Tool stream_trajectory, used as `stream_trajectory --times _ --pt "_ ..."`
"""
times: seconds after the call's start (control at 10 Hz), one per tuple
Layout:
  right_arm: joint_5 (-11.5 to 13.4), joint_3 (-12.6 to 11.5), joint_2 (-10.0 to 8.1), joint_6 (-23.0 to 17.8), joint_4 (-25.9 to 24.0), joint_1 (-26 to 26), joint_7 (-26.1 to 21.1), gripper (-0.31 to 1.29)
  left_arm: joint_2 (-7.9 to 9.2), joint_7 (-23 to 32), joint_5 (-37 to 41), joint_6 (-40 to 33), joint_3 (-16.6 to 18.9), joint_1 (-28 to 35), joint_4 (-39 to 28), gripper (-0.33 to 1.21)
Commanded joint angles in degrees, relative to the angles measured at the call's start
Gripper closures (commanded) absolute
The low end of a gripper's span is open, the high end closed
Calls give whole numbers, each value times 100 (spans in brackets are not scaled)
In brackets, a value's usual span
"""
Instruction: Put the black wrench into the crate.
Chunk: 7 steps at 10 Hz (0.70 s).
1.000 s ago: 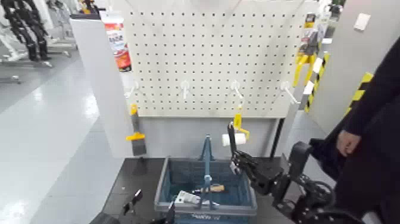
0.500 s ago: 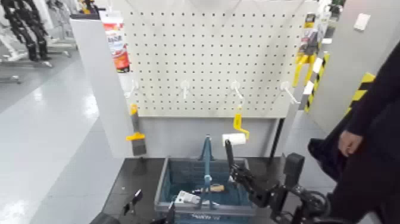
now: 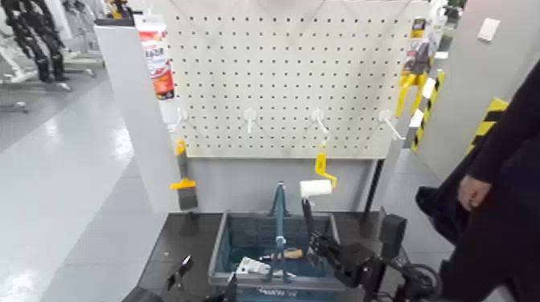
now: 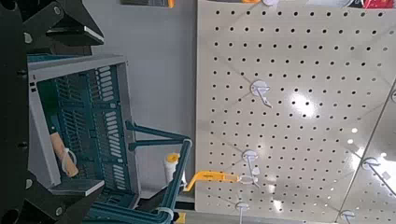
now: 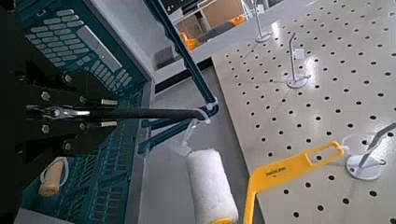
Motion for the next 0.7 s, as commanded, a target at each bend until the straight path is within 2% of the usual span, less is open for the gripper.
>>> stream_trajectory --times 0.1,0.2,0.7 --pt "-212 -38 -5 152 18 0 -27 -3 0 -4 0 -9 0 0 0 21" --pt "-212 -38 -5 126 1 -8 -18 1 0 -4 -9 -9 0 0 0 21" --pt "-221 -56 -14 64 -17 0 8 2 0 -4 -9 -9 0 0 0 21"
